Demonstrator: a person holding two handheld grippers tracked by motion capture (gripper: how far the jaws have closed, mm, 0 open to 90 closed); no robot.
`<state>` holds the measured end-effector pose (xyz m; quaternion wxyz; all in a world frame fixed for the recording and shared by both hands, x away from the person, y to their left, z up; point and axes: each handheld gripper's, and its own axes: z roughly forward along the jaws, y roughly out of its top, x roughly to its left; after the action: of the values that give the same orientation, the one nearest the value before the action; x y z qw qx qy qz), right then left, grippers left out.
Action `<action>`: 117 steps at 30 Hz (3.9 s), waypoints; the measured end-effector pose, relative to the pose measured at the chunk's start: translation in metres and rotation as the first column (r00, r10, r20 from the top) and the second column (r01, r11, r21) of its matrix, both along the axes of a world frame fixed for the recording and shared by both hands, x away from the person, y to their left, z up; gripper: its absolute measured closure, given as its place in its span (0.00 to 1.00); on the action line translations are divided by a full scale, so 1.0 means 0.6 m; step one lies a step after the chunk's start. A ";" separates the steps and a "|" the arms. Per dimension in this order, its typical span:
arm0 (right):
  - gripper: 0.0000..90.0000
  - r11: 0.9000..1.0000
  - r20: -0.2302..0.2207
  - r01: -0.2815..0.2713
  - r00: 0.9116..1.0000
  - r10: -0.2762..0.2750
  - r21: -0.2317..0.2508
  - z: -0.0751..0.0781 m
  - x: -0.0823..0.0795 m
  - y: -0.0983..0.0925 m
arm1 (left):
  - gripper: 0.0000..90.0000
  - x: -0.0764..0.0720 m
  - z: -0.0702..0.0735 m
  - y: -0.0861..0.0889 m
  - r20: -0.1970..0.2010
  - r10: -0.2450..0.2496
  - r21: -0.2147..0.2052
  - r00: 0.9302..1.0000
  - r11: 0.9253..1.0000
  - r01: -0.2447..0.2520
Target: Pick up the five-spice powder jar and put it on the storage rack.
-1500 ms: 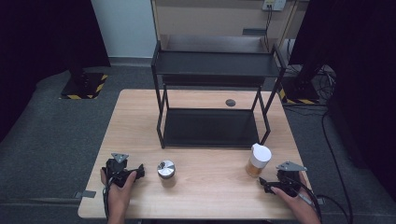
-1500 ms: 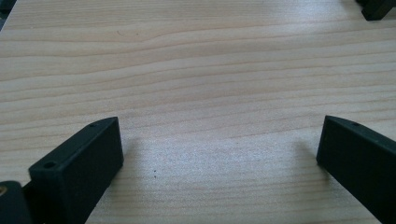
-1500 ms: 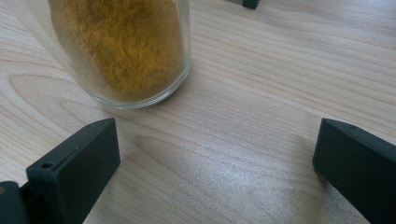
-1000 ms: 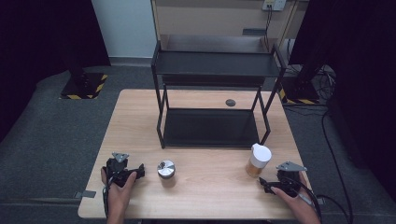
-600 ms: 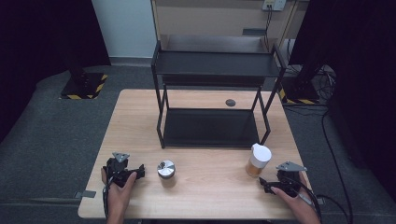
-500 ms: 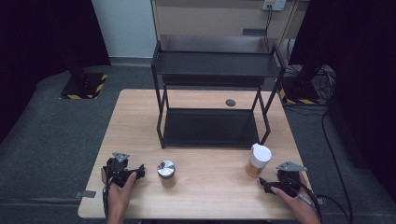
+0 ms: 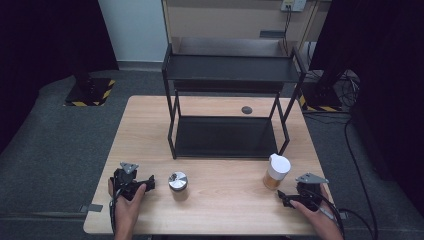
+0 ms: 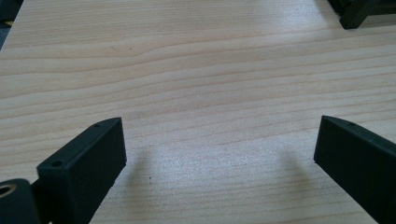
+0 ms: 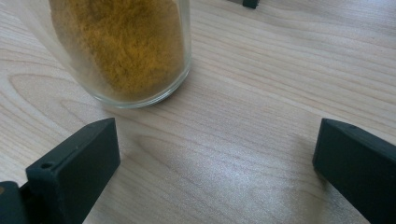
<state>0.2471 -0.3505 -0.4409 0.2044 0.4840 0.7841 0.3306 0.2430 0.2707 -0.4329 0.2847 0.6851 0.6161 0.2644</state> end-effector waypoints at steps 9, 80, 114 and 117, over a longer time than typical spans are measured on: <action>0.02 1.000 0.000 0.000 1.000 0.000 0.000 0.000 0.000 0.000 | 0.02 -0.004 0.007 -0.002 0.016 -0.015 -0.003 1.000 1.000 0.015; 0.02 1.000 0.000 -0.009 1.000 0.009 -0.001 0.000 0.000 -0.002 | 0.02 -0.089 0.084 -0.013 0.185 -0.060 -0.041 0.981 0.997 0.069; 0.02 1.000 0.000 -0.011 1.000 0.011 -0.001 0.000 0.001 -0.002 | 0.02 -0.104 0.104 -0.040 0.216 -0.138 -0.059 0.967 0.986 0.154; 0.02 1.000 0.000 -0.011 1.000 0.011 -0.001 0.000 0.001 -0.002 | 0.02 -0.105 0.106 -0.044 0.218 -0.150 -0.057 0.964 0.984 0.166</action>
<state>0.2474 -0.3518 -0.4408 0.2027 0.4795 0.7870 0.3312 0.1798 0.2443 -0.3693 0.3949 0.6886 0.5349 0.2895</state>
